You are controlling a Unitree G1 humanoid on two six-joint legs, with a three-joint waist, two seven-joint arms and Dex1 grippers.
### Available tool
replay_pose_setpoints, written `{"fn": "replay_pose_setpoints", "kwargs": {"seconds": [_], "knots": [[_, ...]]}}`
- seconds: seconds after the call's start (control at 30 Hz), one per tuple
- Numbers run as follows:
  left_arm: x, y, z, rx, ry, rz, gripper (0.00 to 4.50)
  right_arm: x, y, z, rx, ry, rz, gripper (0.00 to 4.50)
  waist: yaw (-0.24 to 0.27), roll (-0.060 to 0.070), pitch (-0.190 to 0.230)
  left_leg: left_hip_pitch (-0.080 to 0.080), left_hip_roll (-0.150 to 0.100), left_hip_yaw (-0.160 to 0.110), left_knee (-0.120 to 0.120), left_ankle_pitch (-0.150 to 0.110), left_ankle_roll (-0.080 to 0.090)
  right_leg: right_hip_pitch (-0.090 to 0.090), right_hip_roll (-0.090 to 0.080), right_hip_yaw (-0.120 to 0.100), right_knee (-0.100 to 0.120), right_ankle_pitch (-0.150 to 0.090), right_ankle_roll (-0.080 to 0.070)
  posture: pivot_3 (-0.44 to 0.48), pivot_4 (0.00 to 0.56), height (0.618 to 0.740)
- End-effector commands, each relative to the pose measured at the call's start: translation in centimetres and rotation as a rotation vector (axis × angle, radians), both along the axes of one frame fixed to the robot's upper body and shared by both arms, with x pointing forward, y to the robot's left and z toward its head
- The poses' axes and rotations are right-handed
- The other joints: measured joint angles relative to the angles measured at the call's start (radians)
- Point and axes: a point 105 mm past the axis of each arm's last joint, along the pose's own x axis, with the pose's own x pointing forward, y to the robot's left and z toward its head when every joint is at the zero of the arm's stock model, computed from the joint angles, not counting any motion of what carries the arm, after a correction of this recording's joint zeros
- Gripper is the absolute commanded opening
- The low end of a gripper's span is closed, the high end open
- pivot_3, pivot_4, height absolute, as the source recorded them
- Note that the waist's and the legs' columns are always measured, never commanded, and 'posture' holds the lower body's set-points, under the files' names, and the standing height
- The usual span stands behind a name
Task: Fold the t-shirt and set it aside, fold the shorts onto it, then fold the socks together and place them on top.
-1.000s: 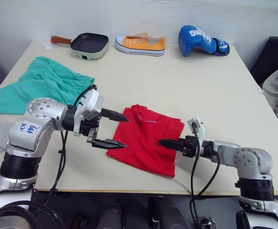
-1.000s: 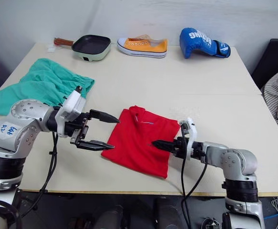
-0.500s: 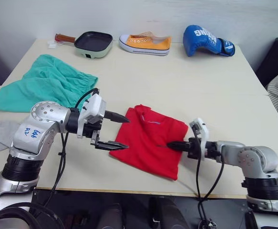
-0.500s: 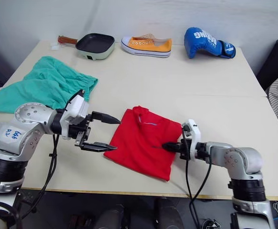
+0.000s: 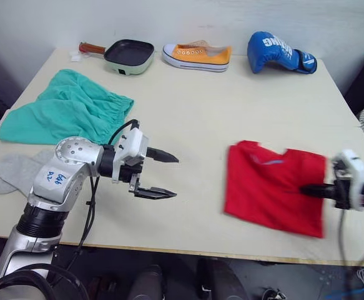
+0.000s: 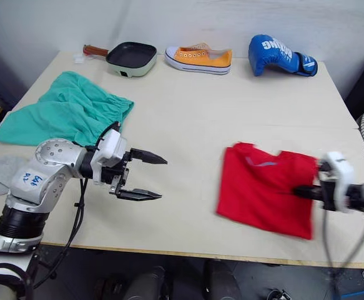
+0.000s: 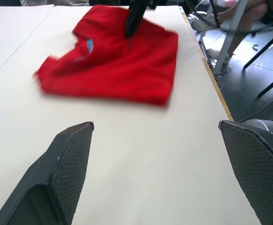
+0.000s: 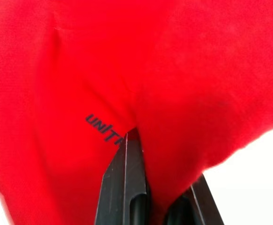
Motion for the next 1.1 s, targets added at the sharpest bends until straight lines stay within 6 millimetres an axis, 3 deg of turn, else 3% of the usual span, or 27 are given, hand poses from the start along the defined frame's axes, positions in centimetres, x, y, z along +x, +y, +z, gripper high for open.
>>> {"fn": "replay_pose_setpoints", "kwargs": {"seconds": [0.03, 0.17, 0.3, 0.4, 0.53, 0.7, 0.77, 0.83, 0.93, 1.0, 1.1], "knots": [[-0.1, -0.3, 0.3, -0.001, -0.034, -0.016, 4.50, -0.1, -3.9, 0.1, -0.160, -0.014, -0.008, 0.03, -0.007, 0.000, 0.000, 0.000, 0.000, 0.001, 0.000, 0.000, 0.000, 0.000, 0.000, 0.001, 0.000, 0.000, 0.000, 0.000, 0.150, 0.740], [0.1, -0.3, 0.2, 0.001, -0.037, -0.016, 4.50, 0.4, -6.3, 0.7, -0.292, -0.027, -0.010, 0.03, -0.017, 0.003, 0.001, 0.004, 0.001, 0.006, -0.001, 0.001, -0.001, -0.001, 0.002, 0.006, 0.003, 0.000, 0.000, 0.000, 0.150, 0.740], [0.3, -0.3, 0.3, -0.004, -0.040, -0.012, 4.50, 1.7, -6.3, 0.9, -0.268, -0.063, -0.033, 0.03, -0.027, 0.003, 0.001, 0.005, 0.001, 0.008, -0.001, 0.001, -0.002, -0.001, 0.002, 0.008, 0.004, 0.000, 0.000, 0.000, 0.150, 0.740], [0.3, -0.4, 0.2, -0.004, -0.042, -0.011, 4.50, 2.3, -6.3, 0.8, -0.254, -0.093, -0.049, 0.80, -0.027, 0.003, 0.001, 0.006, 0.001, 0.008, -0.001, 0.001, -0.003, -0.001, 0.002, 0.008, 0.005, 0.000, 0.000, 0.000, 0.150, 0.740], [0.3, -0.4, 0.3, -0.005, -0.042, -0.006, 4.50, 2.2, -7.6, 0.9, -0.321, -0.112, -0.088, 2.19, -0.019, 0.004, 0.001, 0.005, 0.001, 0.008, -0.001, 0.002, -0.003, -0.001, 0.002, 0.008, 0.005, 0.000, 0.000, 0.000, 0.150, 0.740], [0.5, -0.2, 0.4, -0.007, -0.049, 0.017, 4.50, 0.8, -9.7, 2.0, -0.372, -0.143, -0.151, 3.97, -0.018, 0.004, 0.001, 0.005, 0.001, 0.008, -0.001, 0.002, -0.003, -0.001, 0.002, 0.008, 0.006, 0.000, 0.000, 0.000, 0.150, 0.740], [0.8, 0.3, 0.5, -0.007, -0.055, 0.052, 4.50, -0.5, -11.3, 4.7, -0.405, -0.234, -0.202, 4.45, -0.011, 0.007, 0.002, 0.005, 0.001, 0.008, -0.001, 0.002, -0.003, -0.001, 0.002, 0.008, 0.006, 0.000, 0.000, 0.000, 0.150, 0.740], [1.2, 1.0, 0.6, -0.005, -0.066, 0.100, 4.50, -0.5, -10.8, 8.8, -0.266, -0.411, -0.240, 4.45, -0.006, 0.010, 0.002, 0.005, 0.001, 0.009, -0.001, 0.002, -0.003, -0.002, 0.002, 0.009, 0.006, 0.000, 0.000, 0.000, 0.150, 0.740], [1.8, 2.2, 0.4, -0.003, -0.073, 0.187, 4.50, 0.1, -5.0, 12.2, -0.029, -0.576, -0.051, 4.45, -0.012, 0.009, 0.002, 0.007, 0.002, 0.010, -0.001, 0.002, -0.003, -0.001, 0.003, 0.010, 0.006, 0.000, 0.000, 0.000, 0.150, 0.740], [1.9, 3.0, 0.2, 0.005, -0.075, 0.235, 4.50, -0.2, -0.4, 12.9, 0.113, -0.617, 0.083, 4.45, -0.024, 0.006, 0.001, 0.008, 0.004, 0.010, -0.001, 0.001, -0.005, 0.000, 0.006, 0.011, 0.007, 0.000, 0.000, 0.000, 0.150, 0.740], [2.5, 5.1, -0.9, 0.074, -0.103, 0.358, 4.50, -1.1, 8.0, 12.4, 0.273, -0.615, 0.355, 4.45, -0.030, 0.004, 0.001, 0.008, 0.005, 0.008, -0.003, 0.002, -0.007, 0.001, 0.007, 0.010, 0.008, 0.000, 0.000, 0.000, 0.150, 0.740]]}}
